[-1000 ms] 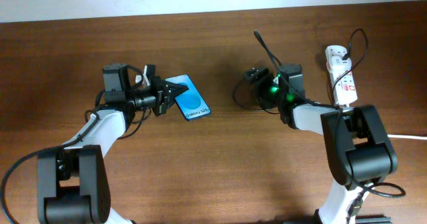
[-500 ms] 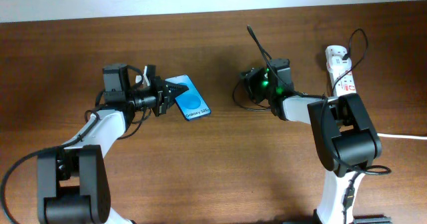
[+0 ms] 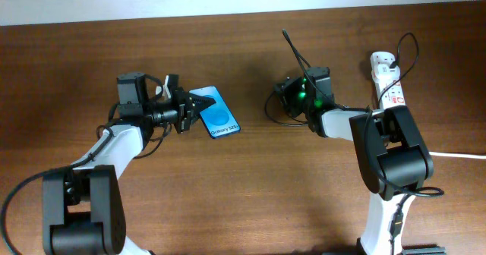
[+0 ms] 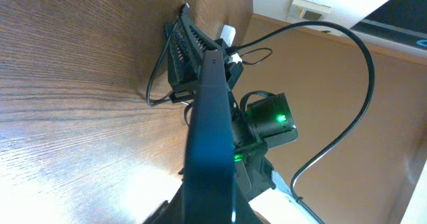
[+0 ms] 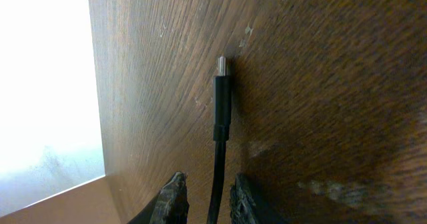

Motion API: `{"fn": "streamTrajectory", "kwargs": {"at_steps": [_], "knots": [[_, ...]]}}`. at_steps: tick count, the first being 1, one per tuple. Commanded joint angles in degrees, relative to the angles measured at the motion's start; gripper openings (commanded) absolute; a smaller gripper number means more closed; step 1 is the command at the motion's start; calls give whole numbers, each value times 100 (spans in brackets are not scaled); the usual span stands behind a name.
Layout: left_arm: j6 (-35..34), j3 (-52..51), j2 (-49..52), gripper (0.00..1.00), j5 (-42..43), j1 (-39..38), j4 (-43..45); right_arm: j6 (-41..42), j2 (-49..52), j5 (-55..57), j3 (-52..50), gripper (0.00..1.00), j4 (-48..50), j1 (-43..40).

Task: Plug charger to phone and switch on socket
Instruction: 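Grasp the black cable's USB-C end with the right gripper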

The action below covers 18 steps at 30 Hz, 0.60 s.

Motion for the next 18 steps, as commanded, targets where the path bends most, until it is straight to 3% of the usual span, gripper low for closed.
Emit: {"fn": "streamTrajectory", "kwargs": {"at_steps": [1, 14, 18], "knots": [[-50, 48, -4, 0, 254, 4, 15, -35, 203, 140, -79, 25, -83, -20], [-50, 48, -4, 0, 251, 4, 15, -35, 208, 380, -79, 25, -85, 120], [-50, 48, -4, 0, 249, 4, 15, -39, 208, 269, -79, 10, -87, 140]]}}
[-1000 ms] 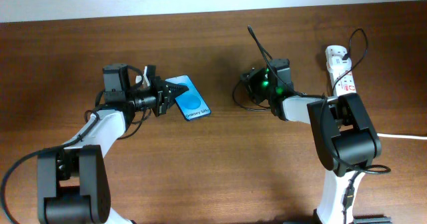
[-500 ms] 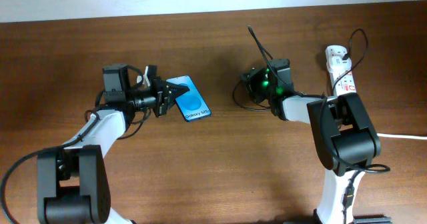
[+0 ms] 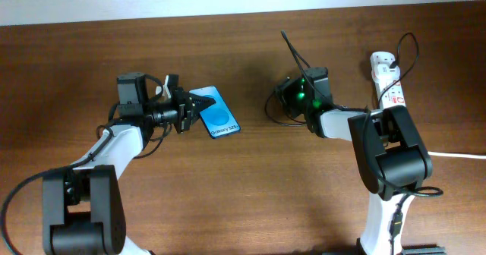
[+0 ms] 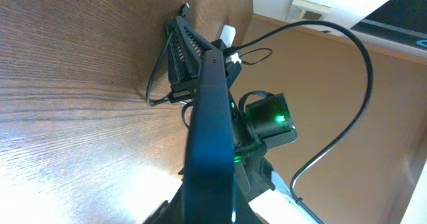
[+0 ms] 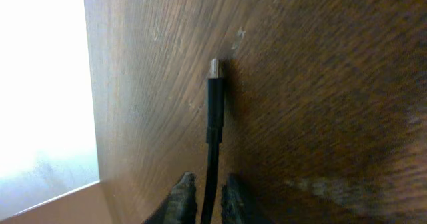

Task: Plug charger to phone and switch on socket
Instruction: 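Grasp the black cable's USB-C end with the right gripper, then push the cable plug up into the phone's bottom port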

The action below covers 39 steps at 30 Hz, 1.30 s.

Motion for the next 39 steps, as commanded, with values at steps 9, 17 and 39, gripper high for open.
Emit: {"fn": "streamTrajectory", "kwargs": {"at_steps": [9, 17, 39], "knots": [[-50, 48, -4, 0, 256, 4, 15, -1449, 151, -1191, -72, 4, -116, -170], [361, 48, -4, 0, 472, 4, 170, -4437, -1532, -1873, -72, 4, -3589, -933], [-1432, 50, -4, 0, 546, -647, 5716, -7930, -4911, -5521, -378, 4, -7816, -474]]}}
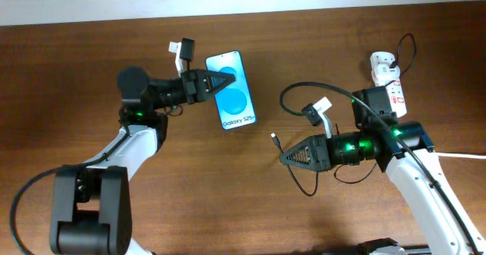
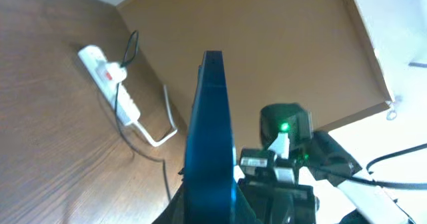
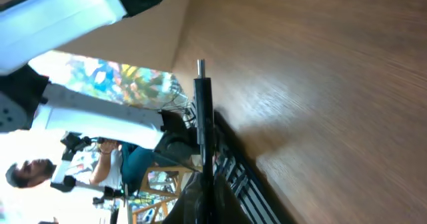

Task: Plug charger to phone and switch on socket
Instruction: 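Push the cable plug up into the phone's bottom port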

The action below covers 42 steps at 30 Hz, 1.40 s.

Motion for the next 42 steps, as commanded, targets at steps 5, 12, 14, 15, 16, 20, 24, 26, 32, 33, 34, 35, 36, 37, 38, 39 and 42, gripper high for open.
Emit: {"fn": "streamTrajectory", "kwargs": {"at_steps": [5, 12, 14, 15, 16, 20, 24, 26, 32, 33, 34, 35, 36, 37, 38, 39, 42], "knots": [[-1482, 72, -33, 0, -901, -11, 125, -216, 74, -1248, -389, 4, 1019, 26], [-1766, 72, -33, 0, -1027, -11, 125, 1344, 612, -1233, -391, 4, 2103, 125], [-1766, 72, -33, 0, -1027, -11, 122, 1947, 719, -1187, -391, 4, 2649, 323], [-1766, 72, -33, 0, -1025, -11, 122, 2186, 748, -1187, -391, 4, 2881, 407], [-1768, 72, -33, 0, -1027, -11, 122, 2420, 765, -1185, -391, 4, 3154, 498], [-1768, 72, -33, 0, -984, -11, 125, 2942, 782, -881, -391, 4, 3659, 597], [-1766, 72, -33, 0, -960, -11, 127, 3355, 789, -879, -391, 4, 3985, 632], [-1766, 72, -33, 0, -960, -11, 129, 3620, 793, -883, -391, 4, 4151, 629], [-1921, 72, -33, 0, -960, -11, 787, 3956, 793, -909, -450, 4, 4159, 632], [-1921, 72, -33, 0, -962, -11, 826, 3921, 793, -907, -527, 4, 4166, 632], [-1926, 72, -33, 0, -960, -11, 826, 3871, 793, -905, -612, 4, 4192, 629], [-2028, 72, -33, 0, -955, -11, 826, 3825, 793, -903, -682, 4, 4234, 629], [-2092, 72, -33, 0, -957, -11, 826, 3807, 793, -907, -691, 4, 4275, 629], [-2094, 72, -33, 0, -962, -11, 826, 3814, 793, -933, -691, 4, 4391, 629], [-2170, 72, -33, 0, -962, -11, 726, 3963, 793, -1040, -691, 4, 4594, 629], [-2232, 72, -33, 0, -964, -11, 649, 3987, 793, -1058, -691, 4, 4616, 629], [-2282, 72, -33, 0, -1027, -11, 459, 3987, 793, -1058, -691, 4, 4618, 632]]}}
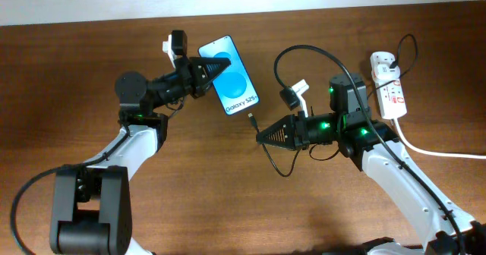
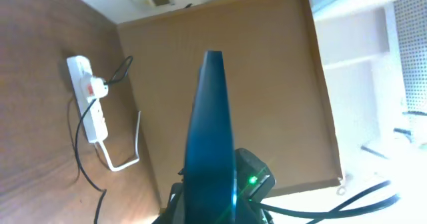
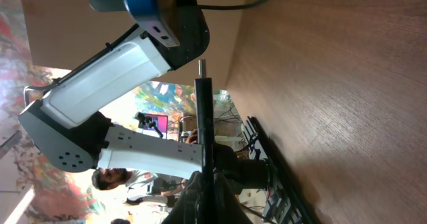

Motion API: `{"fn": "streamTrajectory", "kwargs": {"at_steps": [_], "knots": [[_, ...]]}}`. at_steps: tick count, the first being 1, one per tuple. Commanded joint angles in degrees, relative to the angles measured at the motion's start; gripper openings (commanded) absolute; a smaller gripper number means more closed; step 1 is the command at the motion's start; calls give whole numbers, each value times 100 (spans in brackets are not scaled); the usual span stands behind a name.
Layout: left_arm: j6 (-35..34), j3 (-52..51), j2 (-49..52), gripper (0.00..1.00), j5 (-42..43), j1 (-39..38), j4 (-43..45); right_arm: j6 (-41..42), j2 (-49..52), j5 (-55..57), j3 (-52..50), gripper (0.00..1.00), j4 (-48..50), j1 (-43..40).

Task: Plug charger to phone and switch on socket
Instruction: 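Push the cable plug up into the phone's bottom port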

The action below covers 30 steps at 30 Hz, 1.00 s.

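Note:
The blue phone (image 1: pixel 230 74) is raised off the table, my left gripper (image 1: pixel 205 73) shut on its left edge; the left wrist view shows it edge-on (image 2: pixel 209 137). My right gripper (image 1: pixel 262 137) is shut on the black charger cable, whose plug tip (image 1: pixel 250 118) points up-left, just below the phone's lower end. In the right wrist view the plug (image 3: pixel 201 84) rises from the fingers toward the phone's end (image 3: pixel 143 7). The white socket strip (image 1: pixel 389 84) lies at the far right with the charger plugged in.
The cable loops (image 1: pixel 292 58) arch from my right gripper back to the strip. A white lead (image 1: pixel 444 153) leaves the strip toward the right edge. The brown table (image 1: pixel 190 194) spreads below both arms.
My right gripper has moved up and left with the cable, bringing the plug tip close under the phone. The left gripper tilted the phone slightly and shifted it a little toward the right.
At first the phone was held low near the table by my left gripper while my right gripper's fingers straddled the cable at the table's far side. Then both were raised, phone and plug apart. Now the plug tip sits just below the phone.

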Motion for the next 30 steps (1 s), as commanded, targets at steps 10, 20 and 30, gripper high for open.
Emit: {"fn": "streamTrajectory", "kwargs": {"at_steps": [10, 20, 30], "knots": [[-155, 68, -35, 0, -348, -2, -24, 813, 31, -114, -17, 4, 920, 376], [-160, 68, -35, 0, 240, 127, -22, 944, 31, 35, -17, 4, 1139, 289], [-378, 68, -35, 0, 238, 138, -22, 1078, 31, 59, -17, 4, 1134, 293]]}}
